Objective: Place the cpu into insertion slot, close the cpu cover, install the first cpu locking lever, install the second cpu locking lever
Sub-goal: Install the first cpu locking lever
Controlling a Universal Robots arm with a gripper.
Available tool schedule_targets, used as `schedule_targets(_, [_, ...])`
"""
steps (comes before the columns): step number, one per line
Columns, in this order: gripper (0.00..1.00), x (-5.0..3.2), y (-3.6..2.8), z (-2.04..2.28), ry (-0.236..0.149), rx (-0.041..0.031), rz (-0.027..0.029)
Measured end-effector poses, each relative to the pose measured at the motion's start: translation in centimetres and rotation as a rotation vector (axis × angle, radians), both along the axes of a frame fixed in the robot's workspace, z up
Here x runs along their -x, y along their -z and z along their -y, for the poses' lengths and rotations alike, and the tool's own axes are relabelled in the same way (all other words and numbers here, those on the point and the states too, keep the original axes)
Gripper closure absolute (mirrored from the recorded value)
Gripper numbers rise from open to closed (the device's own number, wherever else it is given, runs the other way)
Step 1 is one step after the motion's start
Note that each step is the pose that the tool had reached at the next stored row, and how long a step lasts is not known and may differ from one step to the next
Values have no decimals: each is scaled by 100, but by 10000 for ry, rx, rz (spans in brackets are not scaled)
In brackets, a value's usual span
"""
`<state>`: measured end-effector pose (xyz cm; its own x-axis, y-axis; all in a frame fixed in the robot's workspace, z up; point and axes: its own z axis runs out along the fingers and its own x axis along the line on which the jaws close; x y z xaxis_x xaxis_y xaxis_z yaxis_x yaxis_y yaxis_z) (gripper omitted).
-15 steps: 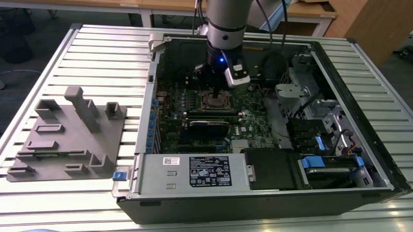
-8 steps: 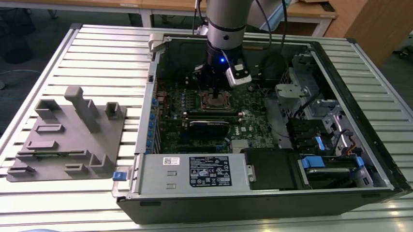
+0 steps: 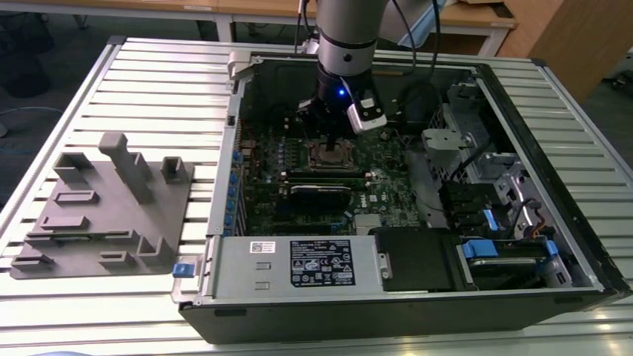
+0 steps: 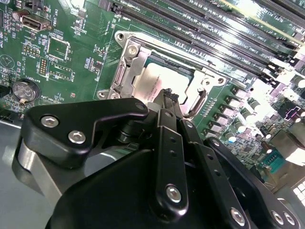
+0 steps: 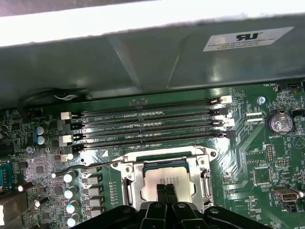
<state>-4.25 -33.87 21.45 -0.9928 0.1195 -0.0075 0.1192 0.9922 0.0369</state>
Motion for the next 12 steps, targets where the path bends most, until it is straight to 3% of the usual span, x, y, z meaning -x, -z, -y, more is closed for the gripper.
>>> schedule_targets(12, [89,0,-26,0,-2,0,0])
